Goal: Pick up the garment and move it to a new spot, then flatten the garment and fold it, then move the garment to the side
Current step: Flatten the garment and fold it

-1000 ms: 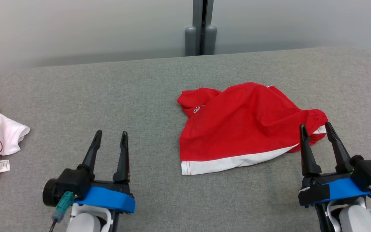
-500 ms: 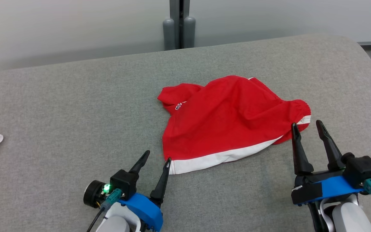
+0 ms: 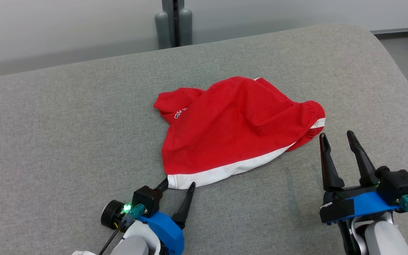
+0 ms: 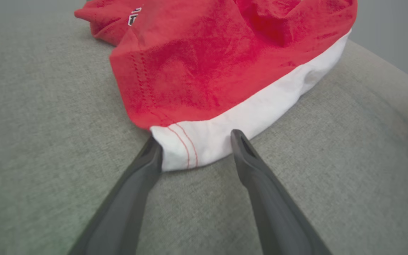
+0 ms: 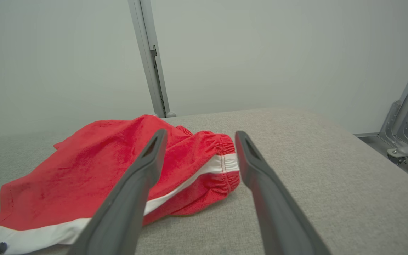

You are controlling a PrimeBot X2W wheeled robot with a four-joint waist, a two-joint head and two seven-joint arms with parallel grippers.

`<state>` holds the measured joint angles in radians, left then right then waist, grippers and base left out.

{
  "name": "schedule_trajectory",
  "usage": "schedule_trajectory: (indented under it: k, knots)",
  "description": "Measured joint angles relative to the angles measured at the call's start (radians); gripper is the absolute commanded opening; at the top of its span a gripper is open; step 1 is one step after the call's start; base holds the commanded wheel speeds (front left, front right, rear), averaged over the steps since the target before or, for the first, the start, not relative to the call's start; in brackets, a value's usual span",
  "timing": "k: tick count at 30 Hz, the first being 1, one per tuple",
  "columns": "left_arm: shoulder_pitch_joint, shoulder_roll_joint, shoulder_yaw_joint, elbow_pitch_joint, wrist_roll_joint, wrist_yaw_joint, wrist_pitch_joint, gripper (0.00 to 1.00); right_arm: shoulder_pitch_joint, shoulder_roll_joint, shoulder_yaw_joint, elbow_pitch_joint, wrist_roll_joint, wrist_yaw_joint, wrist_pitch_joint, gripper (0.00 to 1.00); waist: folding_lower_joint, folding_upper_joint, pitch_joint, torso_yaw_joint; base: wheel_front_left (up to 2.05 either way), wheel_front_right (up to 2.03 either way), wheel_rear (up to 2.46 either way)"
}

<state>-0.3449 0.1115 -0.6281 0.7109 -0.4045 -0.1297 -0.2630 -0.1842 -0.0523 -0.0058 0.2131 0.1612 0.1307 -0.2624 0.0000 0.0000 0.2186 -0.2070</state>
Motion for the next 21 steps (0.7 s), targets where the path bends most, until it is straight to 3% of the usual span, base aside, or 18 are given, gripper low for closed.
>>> schedule_trajectory:
  k: [1, 2, 4, 11, 21]
  knots:
    - [-0.007, -0.001, -0.003, 0.006, -0.005, 0.0, 0.0, 0.96, 0.0, 0.0, 0.0, 0.0, 0.0, 0.0, 0.0, 1.0, 0.0, 0.0, 0.0, -0.001, 0.0, 0.0, 0.0]
    - [-0.013, -0.002, -0.005, 0.01, -0.01, 0.0, 0.0, 0.82, 0.0, 0.0, 0.0, 0.0, 0.0, 0.0, 0.0, 1.0, 0.0, 0.0, 0.001, -0.002, 0.0, 0.0, 0.0]
    - [-0.025, -0.005, -0.013, 0.021, -0.019, 0.0, 0.0, 0.01, 0.0, 0.0, -0.002, 0.001, 0.0, 0.0, 0.0, 1.0, 0.0, 0.0, 0.001, -0.002, 0.0, 0.0, 0.0]
    - [-0.047, -0.017, 0.002, 0.014, -0.035, 0.0, 0.0, 0.0, 0.001, 0.001, -0.012, 0.006, -0.001, 0.0, 0.0, 1.0, 0.0, 0.0, -0.011, 0.027, 0.0, 0.0, 0.0]
    - [0.045, 0.022, 0.148, -0.089, -0.008, 0.001, 0.0, 0.0, 0.018, 0.001, -0.034, 0.031, -0.002, 0.0, 0.0, 1.0, 0.0, 0.0, -0.046, 0.114, 0.0, 0.0, 0.0]
